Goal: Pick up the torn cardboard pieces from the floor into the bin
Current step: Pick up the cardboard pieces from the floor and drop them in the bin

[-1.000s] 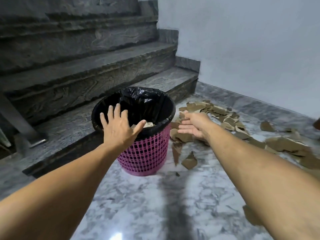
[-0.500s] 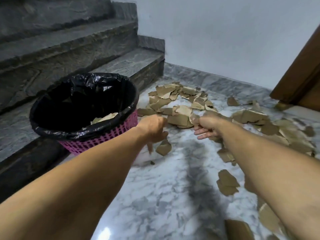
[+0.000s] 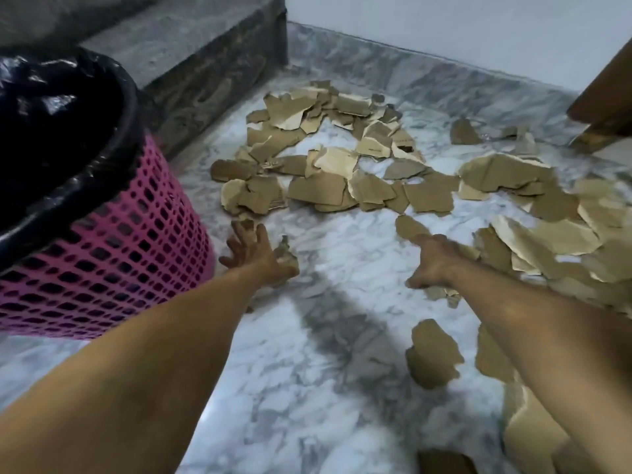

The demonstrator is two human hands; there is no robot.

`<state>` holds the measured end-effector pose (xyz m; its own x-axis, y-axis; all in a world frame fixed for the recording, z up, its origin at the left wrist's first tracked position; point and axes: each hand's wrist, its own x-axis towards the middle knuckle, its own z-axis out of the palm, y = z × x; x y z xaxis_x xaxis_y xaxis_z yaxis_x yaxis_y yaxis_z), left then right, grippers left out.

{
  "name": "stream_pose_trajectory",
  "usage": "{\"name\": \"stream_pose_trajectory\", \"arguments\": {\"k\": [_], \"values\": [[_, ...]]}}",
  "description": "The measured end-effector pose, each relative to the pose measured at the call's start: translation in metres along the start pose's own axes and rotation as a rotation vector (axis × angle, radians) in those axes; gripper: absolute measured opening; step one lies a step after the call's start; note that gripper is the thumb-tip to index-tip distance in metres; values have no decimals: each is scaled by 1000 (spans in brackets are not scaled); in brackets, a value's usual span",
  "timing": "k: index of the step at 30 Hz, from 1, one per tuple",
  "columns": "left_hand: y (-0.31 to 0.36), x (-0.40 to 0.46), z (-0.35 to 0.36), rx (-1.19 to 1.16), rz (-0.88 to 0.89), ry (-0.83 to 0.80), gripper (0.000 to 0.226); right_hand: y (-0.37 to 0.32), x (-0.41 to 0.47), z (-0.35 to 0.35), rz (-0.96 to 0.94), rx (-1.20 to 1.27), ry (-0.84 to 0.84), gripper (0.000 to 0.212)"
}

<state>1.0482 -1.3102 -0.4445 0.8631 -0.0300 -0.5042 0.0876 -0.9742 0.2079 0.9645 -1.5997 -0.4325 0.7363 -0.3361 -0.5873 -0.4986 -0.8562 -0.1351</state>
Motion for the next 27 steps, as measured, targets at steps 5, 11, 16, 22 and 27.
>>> {"name": "stream_pose_trajectory", "arguments": {"k": [5,11,16,22,27], "values": [[2,18,30,-76,-37,83,65,33,10,8,-20,-95,-28,113],[17,12,47,-227,84,283,46,33,10,8,-51,-75,61,112],[36,6,52,-263,-44,296,51,39,3,14,44,-81,103,118],[35,12,36,-162,-66,87,84,52,-10,20,147,4,43,114],[43,0,45,-324,-134,77,85,58,-22,19,122,49,13,99]]}}
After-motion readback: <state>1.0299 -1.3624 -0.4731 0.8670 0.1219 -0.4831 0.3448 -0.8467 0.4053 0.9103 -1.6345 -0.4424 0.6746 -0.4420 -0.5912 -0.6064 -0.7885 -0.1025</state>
